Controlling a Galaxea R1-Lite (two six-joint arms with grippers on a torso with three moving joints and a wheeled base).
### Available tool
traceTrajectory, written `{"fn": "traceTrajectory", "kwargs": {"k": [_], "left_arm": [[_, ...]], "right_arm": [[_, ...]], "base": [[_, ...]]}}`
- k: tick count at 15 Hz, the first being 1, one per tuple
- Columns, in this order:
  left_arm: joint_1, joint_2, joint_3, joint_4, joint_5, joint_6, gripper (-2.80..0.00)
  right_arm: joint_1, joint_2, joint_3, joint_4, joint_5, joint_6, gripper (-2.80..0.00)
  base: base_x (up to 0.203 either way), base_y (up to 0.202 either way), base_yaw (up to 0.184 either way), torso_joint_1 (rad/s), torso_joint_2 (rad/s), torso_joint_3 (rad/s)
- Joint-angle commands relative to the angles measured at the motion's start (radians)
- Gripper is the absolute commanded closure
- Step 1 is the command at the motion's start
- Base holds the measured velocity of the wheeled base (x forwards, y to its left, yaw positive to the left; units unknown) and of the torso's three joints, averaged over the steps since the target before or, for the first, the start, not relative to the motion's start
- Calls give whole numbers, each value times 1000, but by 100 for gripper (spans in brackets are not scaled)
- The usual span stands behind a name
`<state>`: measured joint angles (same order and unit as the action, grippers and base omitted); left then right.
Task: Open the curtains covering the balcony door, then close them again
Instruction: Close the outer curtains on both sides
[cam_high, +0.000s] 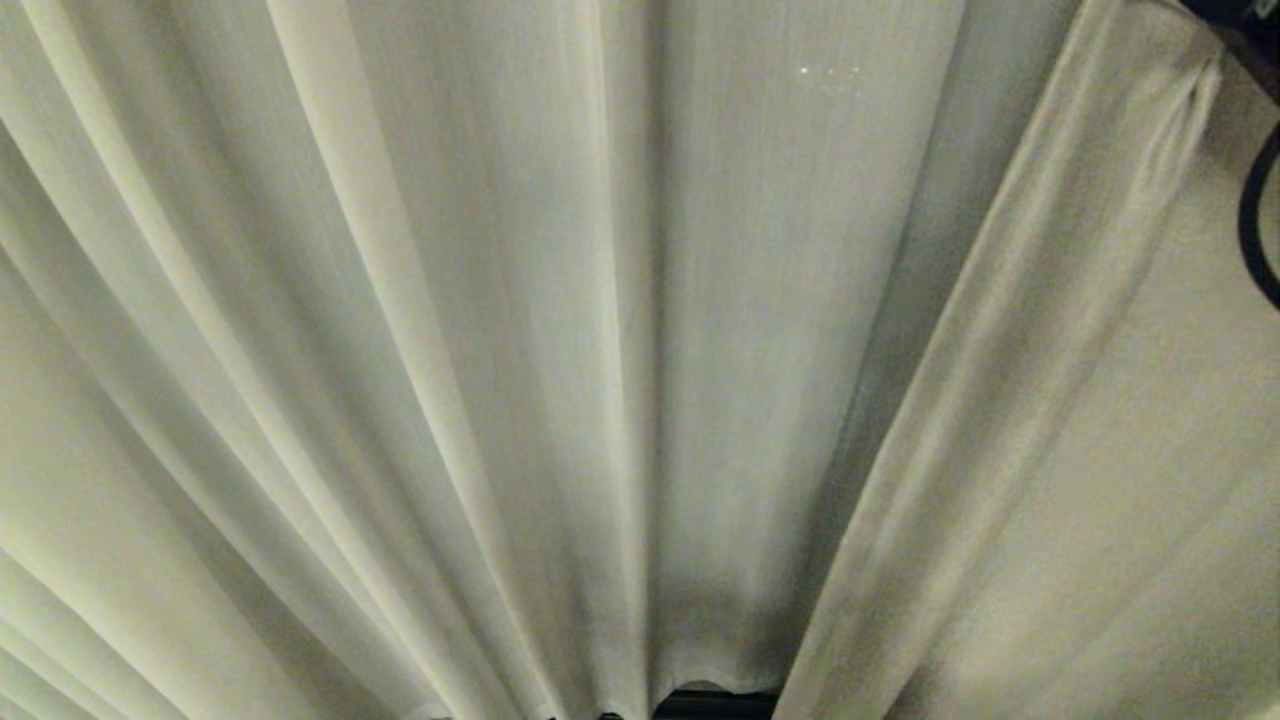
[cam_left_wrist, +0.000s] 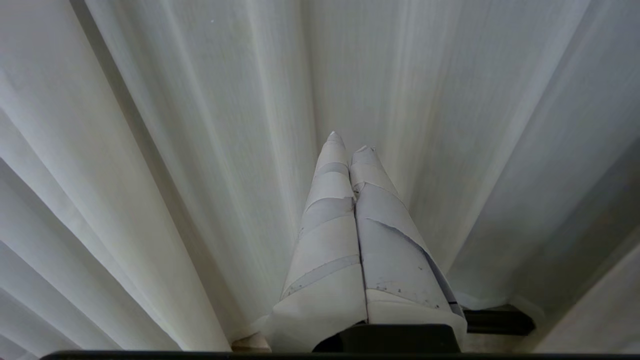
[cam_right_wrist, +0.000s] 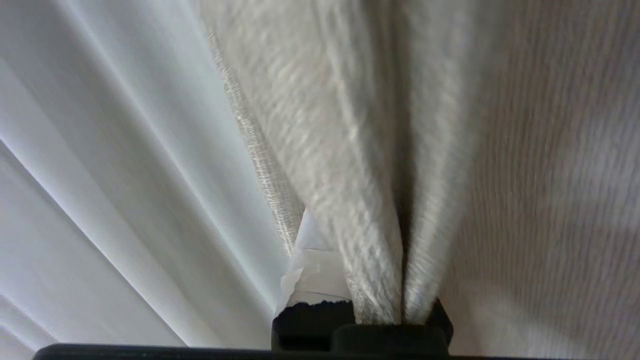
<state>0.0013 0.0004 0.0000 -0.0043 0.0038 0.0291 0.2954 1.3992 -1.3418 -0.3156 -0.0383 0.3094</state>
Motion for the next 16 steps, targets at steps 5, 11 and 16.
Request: {"fn": "traceTrajectory", "kwargs": {"k": [5,11,16], "left_arm": [[0,0,0,0,0,0,0],[0,0,0,0,1,0,0],[0,0,0,0,-2,0,0]], "right_arm": [[140,169,-107,1,-203,-16,0],[242,334,-212,-98,-234,-142,0],[315,448,-295,-136,-236,-220,0]], "base": [[0,0,0,0,0,0],[0,0,0,0,0,0],[0,0,0,0,0,0]]}}
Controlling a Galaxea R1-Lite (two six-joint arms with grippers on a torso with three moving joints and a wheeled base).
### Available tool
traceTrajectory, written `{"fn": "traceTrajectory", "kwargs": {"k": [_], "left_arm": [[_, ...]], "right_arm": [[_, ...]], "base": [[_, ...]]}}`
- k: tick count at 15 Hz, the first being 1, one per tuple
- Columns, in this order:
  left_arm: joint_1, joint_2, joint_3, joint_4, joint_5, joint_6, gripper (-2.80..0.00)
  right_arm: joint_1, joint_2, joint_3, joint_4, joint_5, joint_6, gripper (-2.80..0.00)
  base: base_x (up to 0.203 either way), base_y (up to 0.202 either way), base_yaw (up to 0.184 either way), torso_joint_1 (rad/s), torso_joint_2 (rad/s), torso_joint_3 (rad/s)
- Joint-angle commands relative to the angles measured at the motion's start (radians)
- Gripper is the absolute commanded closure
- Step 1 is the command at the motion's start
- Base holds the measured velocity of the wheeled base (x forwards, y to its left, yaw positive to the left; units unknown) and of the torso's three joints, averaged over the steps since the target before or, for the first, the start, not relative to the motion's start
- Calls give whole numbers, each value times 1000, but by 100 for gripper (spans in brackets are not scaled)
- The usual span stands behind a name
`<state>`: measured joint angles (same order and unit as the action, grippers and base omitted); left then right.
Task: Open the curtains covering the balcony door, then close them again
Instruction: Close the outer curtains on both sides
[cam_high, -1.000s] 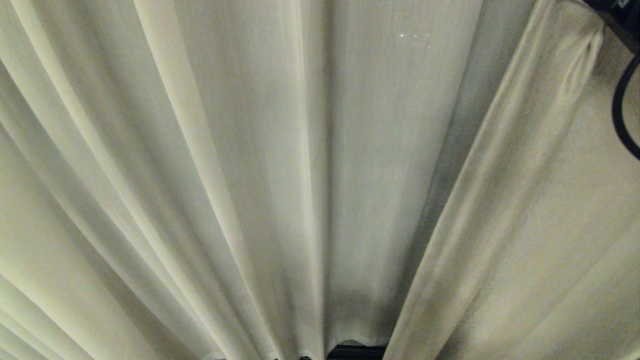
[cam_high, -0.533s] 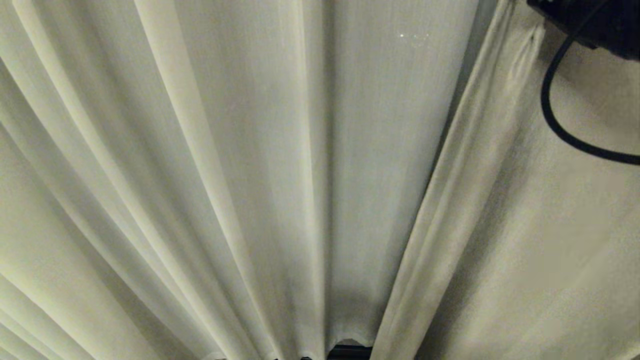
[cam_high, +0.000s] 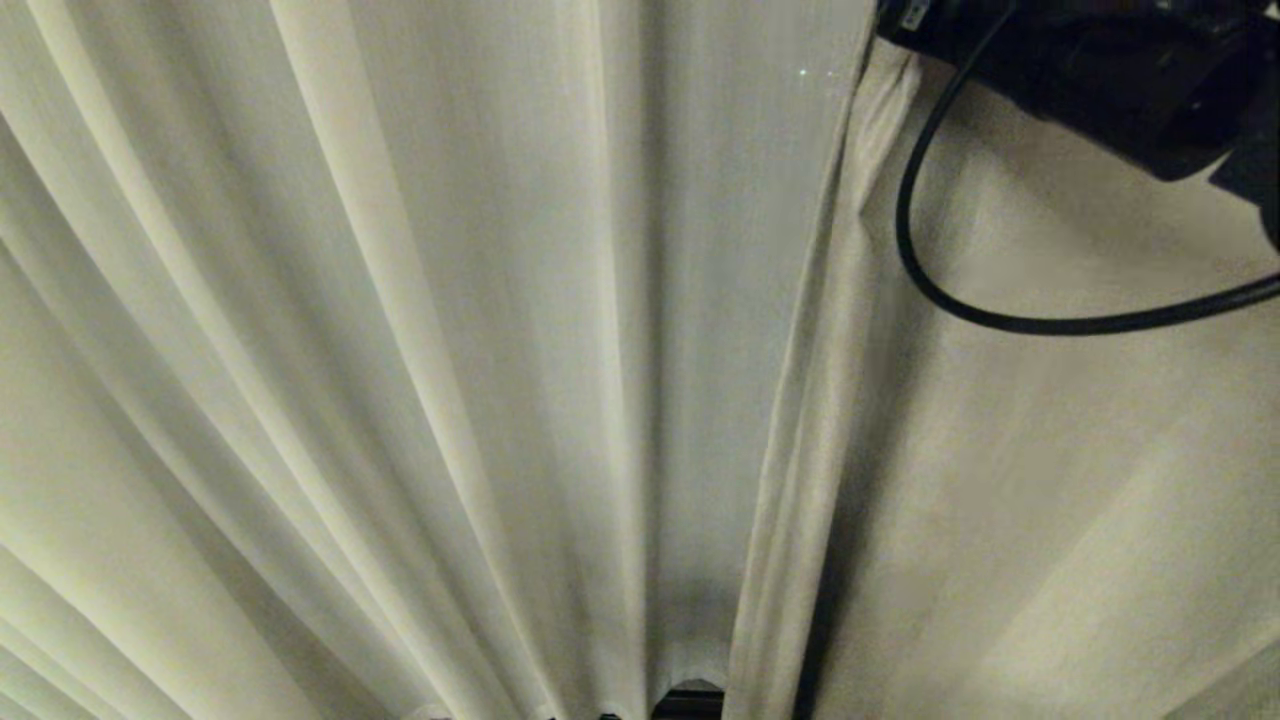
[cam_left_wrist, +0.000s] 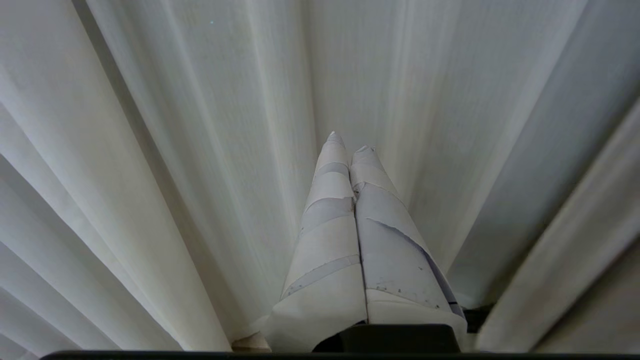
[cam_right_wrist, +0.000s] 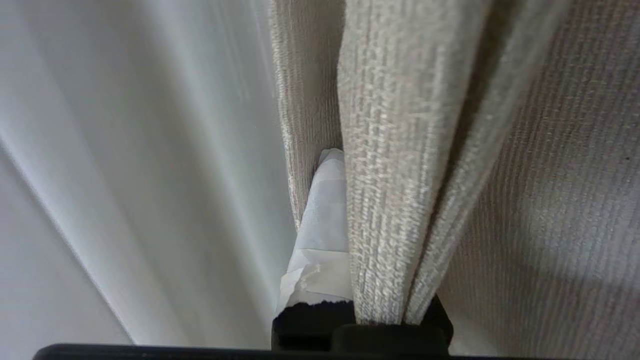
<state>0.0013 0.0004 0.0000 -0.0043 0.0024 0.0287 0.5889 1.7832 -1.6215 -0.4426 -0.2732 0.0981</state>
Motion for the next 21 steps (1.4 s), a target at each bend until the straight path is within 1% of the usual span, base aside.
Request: {"fn": "traceTrajectory", "kwargs": {"k": [1,5,10,12,15,17,20,21], "left_arm": [[0,0,0,0,-1,0,0],[0,0,0,0,1,0,0],[0,0,0,0,0,0,0],[0,0,0,0,2,0,0],[0,0,0,0,-1,0,0],[0,0,0,0,2,0,0],[0,0,0,0,-1,0,0],[0,0,0,0,2,0,0]], "right_arm": [[35,79,-20,-20,-1,-20,0],[39,87,-26,-22,-1,-27,0],[-33,7,10,-12,3,-18,0],[-72,-58,60,-11,7,-16,0],[-120,-176,184,-11,10,-16,0],[-167,-250,234,-1,11,-20,0],[-216,-320,322,8,12,-19,0],[-222,-330,337,9,12,-18,-109]], "base": [[0,0,0,0,0,0],[0,0,0,0,0,0],[0,0,0,0,0,0],[0,0,0,0,0,0],[0,0,0,0,0,0],[0,0,0,0,0,0],[0,0,0,0,0,0],[0,0,0,0,0,0]]}}
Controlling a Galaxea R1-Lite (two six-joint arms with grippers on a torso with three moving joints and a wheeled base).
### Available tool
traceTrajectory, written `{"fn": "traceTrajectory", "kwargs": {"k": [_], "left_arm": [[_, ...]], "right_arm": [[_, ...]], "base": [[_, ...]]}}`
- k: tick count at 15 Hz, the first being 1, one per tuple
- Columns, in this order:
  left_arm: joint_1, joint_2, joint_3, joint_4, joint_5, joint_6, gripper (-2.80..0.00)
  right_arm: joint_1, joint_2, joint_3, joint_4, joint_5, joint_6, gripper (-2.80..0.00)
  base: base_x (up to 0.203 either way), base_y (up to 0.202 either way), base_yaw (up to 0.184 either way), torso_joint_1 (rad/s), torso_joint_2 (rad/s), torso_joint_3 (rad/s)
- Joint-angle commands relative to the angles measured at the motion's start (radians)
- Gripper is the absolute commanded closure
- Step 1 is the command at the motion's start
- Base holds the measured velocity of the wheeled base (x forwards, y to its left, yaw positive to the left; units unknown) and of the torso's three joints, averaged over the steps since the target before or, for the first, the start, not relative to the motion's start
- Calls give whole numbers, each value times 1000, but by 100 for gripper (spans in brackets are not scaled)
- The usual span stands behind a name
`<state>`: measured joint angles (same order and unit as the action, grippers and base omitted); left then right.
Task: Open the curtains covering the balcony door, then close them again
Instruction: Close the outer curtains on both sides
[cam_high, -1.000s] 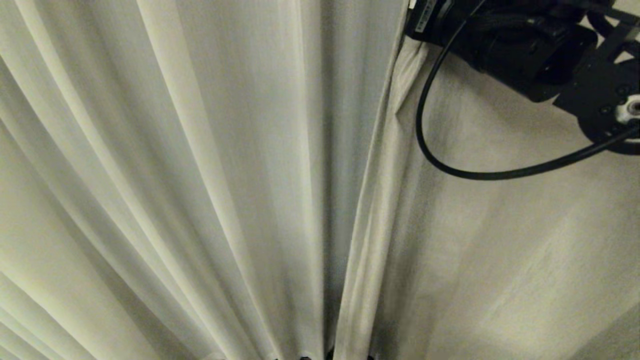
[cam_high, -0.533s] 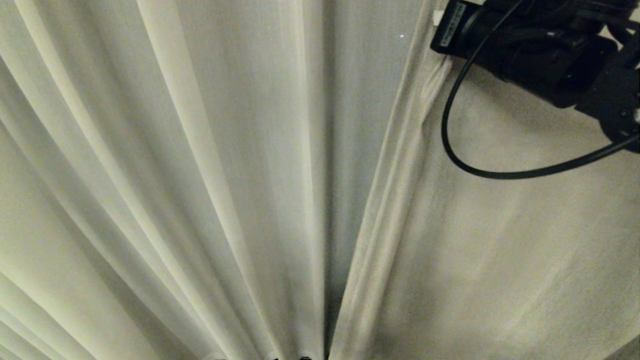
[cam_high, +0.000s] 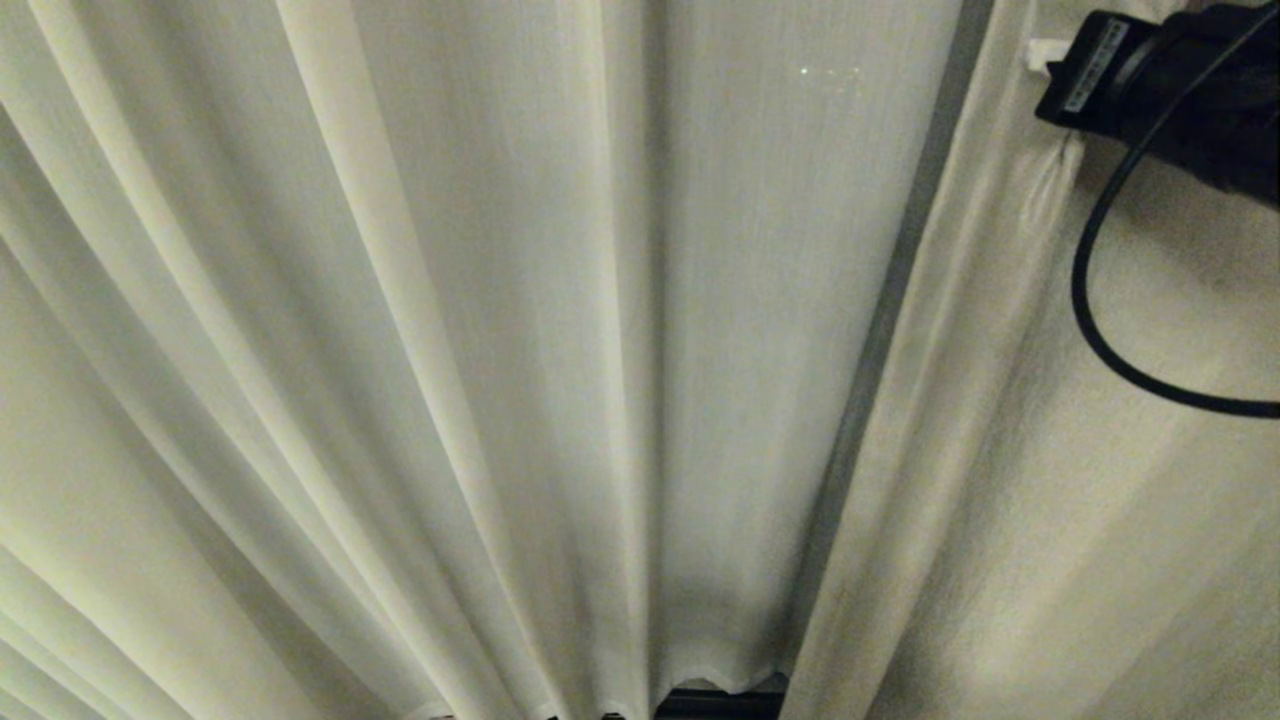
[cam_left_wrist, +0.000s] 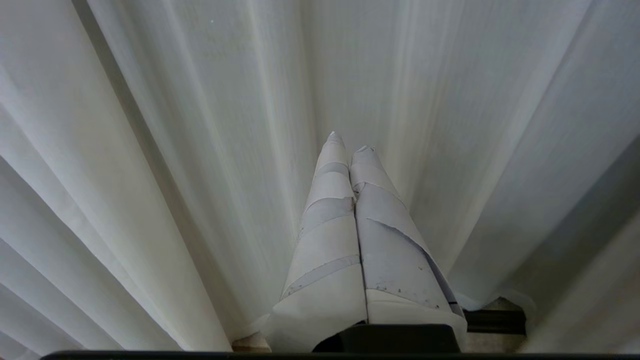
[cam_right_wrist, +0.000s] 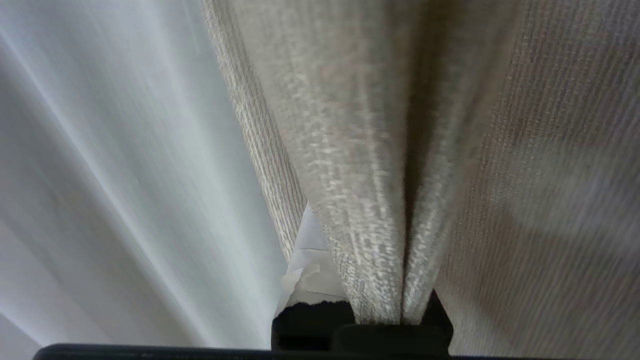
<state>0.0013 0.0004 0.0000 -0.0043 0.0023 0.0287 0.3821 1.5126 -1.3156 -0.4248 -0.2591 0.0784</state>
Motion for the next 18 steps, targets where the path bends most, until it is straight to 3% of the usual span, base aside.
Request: {"fn": "traceTrajectory", "kwargs": {"k": [1,9,18], "left_arm": [[0,0,0,0,2,0,0],[0,0,0,0,-1,0,0],[0,0,0,0,2,0,0]], "right_arm": [[-17,-70,42,-9,-2,1,-280],[-46,-171,169,-8,-5,0,-280],[-42,-557,825,-14,15,19,-280]], "base": [[0,0,0,0,0,0],[0,0,0,0,0,0],[0,0,0,0,0,0]]}}
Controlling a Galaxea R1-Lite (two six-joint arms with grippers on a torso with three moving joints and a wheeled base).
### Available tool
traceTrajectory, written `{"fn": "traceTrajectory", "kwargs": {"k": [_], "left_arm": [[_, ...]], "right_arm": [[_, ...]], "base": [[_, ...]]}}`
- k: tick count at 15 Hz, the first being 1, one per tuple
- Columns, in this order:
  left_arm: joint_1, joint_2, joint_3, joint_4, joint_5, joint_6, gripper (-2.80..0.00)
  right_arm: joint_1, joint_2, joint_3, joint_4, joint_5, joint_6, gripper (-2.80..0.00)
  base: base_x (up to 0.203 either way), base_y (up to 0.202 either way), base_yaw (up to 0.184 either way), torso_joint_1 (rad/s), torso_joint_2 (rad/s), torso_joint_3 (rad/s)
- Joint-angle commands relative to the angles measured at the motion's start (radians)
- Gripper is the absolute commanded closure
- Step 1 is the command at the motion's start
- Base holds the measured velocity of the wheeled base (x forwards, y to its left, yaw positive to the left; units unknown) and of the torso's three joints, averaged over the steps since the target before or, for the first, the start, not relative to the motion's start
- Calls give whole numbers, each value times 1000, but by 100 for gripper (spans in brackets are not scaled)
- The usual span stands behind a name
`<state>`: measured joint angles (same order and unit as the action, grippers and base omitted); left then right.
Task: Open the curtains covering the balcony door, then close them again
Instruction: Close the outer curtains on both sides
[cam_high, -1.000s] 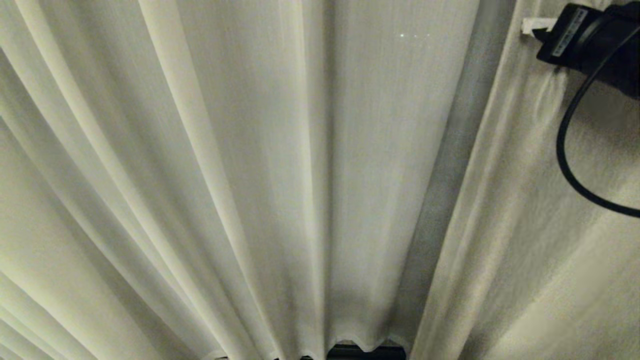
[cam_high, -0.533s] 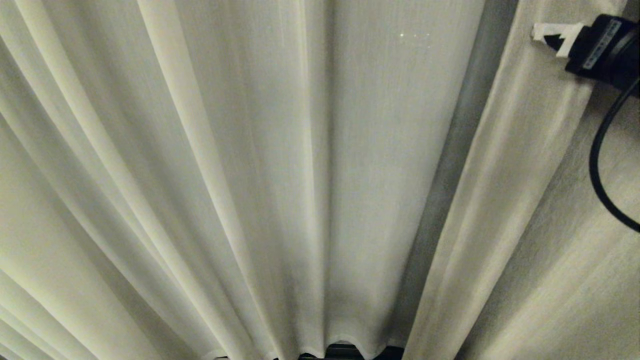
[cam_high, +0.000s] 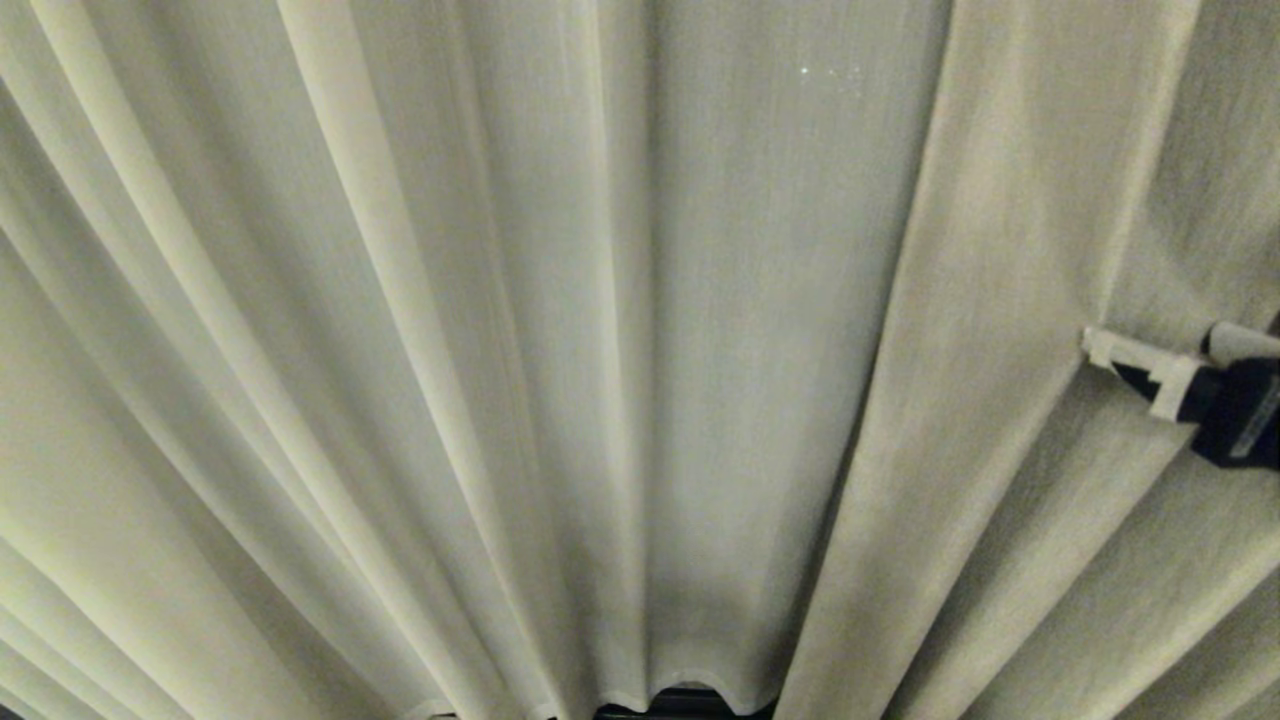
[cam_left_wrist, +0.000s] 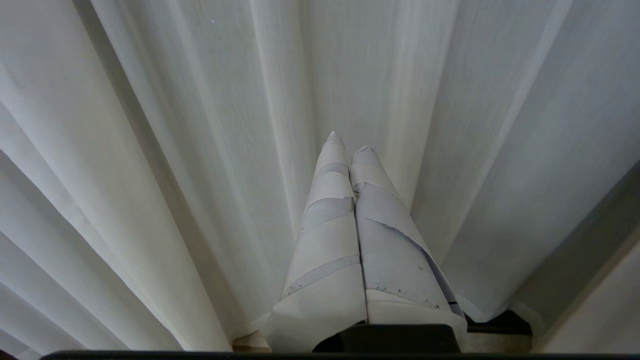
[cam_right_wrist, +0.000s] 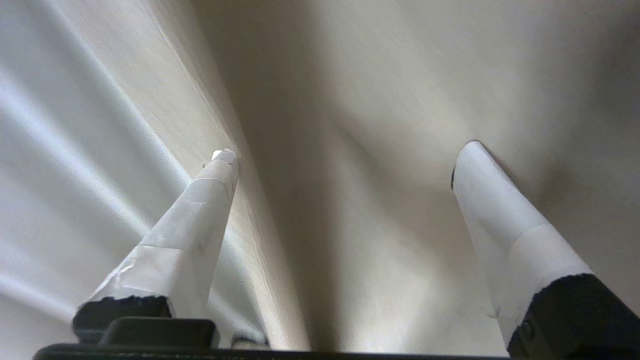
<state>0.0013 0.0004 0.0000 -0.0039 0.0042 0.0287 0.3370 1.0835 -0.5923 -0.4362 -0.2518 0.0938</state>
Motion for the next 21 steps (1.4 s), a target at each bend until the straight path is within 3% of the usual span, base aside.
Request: {"fn": "traceTrajectory", "kwargs": {"k": [1,7,8,12,14,16,19,21], "left_arm": [[0,0,0,-1,0,0,0],[0,0,0,-1,0,0,0],[0,0,0,-1,0,0,0],[0,0,0,-1,0,0,0],[0,0,0,-1,0,0,0],[0,0,0,-1,-1,0,0],[0,0,0,-1,0,0,0],[0,0,0,-1,0,0,0]], "right_arm": [[7,-179,149,-1,26,9,-280],[32,-459,412,-8,109,5,-280],[32,-481,443,-13,128,1,0],[31,-521,577,-80,141,-45,0],[7,-561,591,-43,143,-58,0],[-83,-565,592,42,170,-63,0],[-307,-601,592,208,276,-111,0],[-374,-693,592,314,317,-139,0]], "base": [[0,0,0,0,0,0],[0,0,0,0,0,0],[0,0,0,0,0,0],[0,0,0,0,0,0],[0,0,0,0,0,0],[0,0,0,0,0,0],[0,0,0,0,0,0],[0,0,0,0,0,0]]}}
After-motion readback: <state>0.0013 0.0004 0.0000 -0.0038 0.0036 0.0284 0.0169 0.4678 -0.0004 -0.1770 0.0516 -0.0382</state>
